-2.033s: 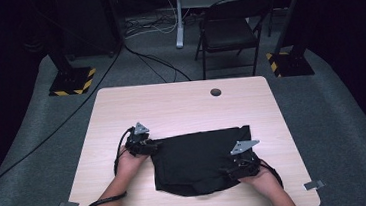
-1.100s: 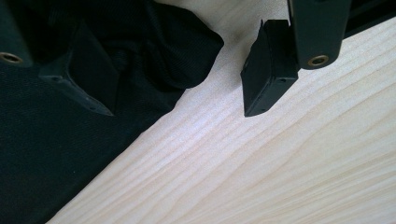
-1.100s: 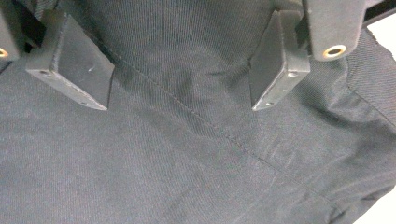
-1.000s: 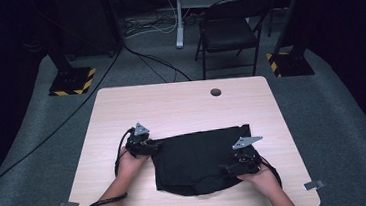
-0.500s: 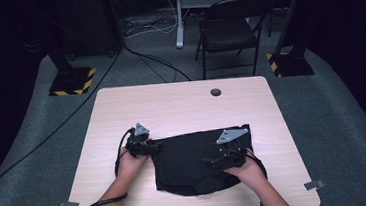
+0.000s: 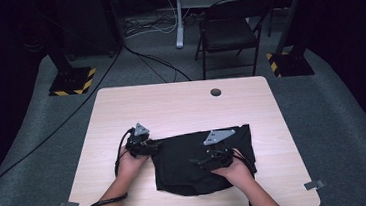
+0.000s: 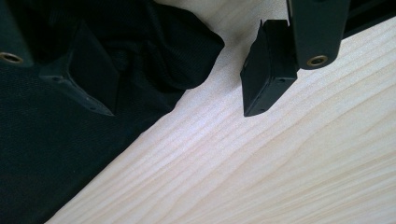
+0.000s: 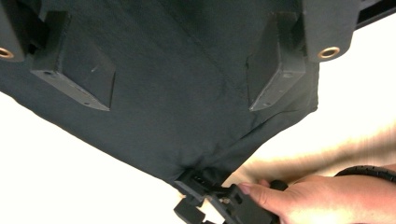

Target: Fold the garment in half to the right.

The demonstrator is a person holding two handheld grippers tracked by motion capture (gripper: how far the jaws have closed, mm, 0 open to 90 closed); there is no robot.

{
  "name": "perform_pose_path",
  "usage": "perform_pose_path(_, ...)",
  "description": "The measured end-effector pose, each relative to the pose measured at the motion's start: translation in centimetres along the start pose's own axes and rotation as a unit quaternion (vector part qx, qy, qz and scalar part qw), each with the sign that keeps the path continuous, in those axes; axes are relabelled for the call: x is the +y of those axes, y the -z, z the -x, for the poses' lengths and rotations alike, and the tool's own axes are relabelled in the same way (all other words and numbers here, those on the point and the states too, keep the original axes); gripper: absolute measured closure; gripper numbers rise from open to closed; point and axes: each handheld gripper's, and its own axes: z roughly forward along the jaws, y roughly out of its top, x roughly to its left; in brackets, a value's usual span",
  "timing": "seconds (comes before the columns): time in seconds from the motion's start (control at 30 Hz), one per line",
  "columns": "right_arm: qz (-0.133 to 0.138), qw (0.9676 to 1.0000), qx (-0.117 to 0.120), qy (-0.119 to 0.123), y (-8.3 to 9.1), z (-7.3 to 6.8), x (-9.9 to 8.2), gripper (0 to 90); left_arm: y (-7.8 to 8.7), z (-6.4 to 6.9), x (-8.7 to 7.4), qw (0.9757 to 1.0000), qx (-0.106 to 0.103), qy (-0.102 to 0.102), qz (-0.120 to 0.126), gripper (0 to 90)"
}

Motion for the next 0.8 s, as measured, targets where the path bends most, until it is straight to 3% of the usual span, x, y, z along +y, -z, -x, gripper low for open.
perform_pose_path(0.13, -0.007, 0.9999, 0.006, 0.014, -0.5, -0.4, 0.3, 23.8, 0.0, 0.0, 0.0, 1.0000, 0.000, 0.000, 0.000, 27.7)
perform_pose_path(0.8, -0.001, 0.9991, 0.037, 0.020, -3.6, -4.2, 1.1, 26.0, 0.0, 0.0, 0.0, 1.0000, 0.000, 0.000, 0.000, 27.9)
